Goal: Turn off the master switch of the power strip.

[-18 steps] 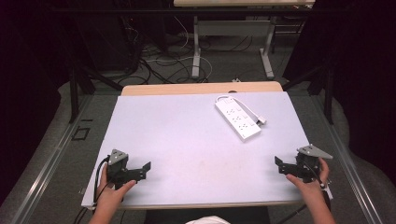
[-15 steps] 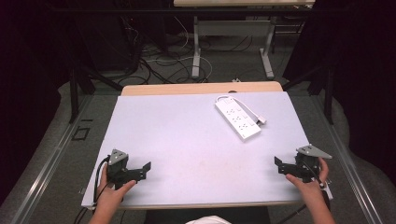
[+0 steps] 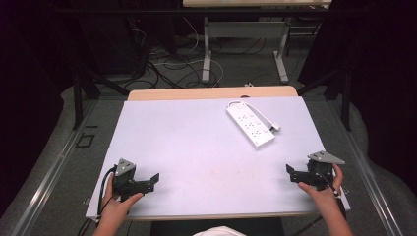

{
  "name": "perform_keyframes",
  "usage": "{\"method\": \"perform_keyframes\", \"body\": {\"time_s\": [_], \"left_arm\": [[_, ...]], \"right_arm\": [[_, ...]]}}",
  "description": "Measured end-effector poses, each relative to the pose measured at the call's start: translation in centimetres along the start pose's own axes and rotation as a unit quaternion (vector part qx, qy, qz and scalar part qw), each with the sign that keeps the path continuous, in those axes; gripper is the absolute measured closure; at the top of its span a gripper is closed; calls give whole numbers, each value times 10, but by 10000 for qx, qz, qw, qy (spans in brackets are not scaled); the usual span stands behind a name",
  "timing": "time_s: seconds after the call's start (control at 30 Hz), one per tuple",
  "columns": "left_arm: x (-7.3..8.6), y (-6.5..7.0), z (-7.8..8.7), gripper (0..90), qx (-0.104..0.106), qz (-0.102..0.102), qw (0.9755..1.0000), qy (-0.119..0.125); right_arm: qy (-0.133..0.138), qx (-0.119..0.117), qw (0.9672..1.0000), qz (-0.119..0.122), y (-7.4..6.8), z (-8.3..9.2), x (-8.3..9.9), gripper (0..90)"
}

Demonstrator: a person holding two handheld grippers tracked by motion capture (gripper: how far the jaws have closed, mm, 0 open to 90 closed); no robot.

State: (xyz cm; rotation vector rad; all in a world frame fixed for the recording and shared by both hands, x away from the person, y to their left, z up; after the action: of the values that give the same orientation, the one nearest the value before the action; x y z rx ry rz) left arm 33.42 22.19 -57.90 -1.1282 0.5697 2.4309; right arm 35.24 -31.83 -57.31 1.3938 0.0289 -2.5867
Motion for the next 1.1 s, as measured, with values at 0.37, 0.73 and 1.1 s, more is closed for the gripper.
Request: {"method": "perform_keyframes", "body": {"time_s": [0.37,0.73,1.1], "left_arm": [[-1,0,1,32,2,29,10000,5],[1,0,2,33,26,67,10000,-51],[1,-1,2,34,-14,79,10000,-12]], "right_arm": [[1,-58,10000,44,-8,0,-12,45],[-85,-157,9998,75,-11,0,-26,66],[-195,-337,9991,177,-22,-3,-42,67]]}}
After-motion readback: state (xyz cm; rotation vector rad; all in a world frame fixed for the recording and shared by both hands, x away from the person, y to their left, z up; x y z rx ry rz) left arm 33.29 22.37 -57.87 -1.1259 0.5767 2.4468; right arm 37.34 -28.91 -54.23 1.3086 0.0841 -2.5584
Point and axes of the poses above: each handheld gripper's, and its own axes: z roughly backward along the jaws, x roughly out of its underside, y roughly to its right, the point moved 5 cm from there along -z, roughly forward along the jaws, and after that the axes turned 7 degrees about x, right-handed, at the moved point
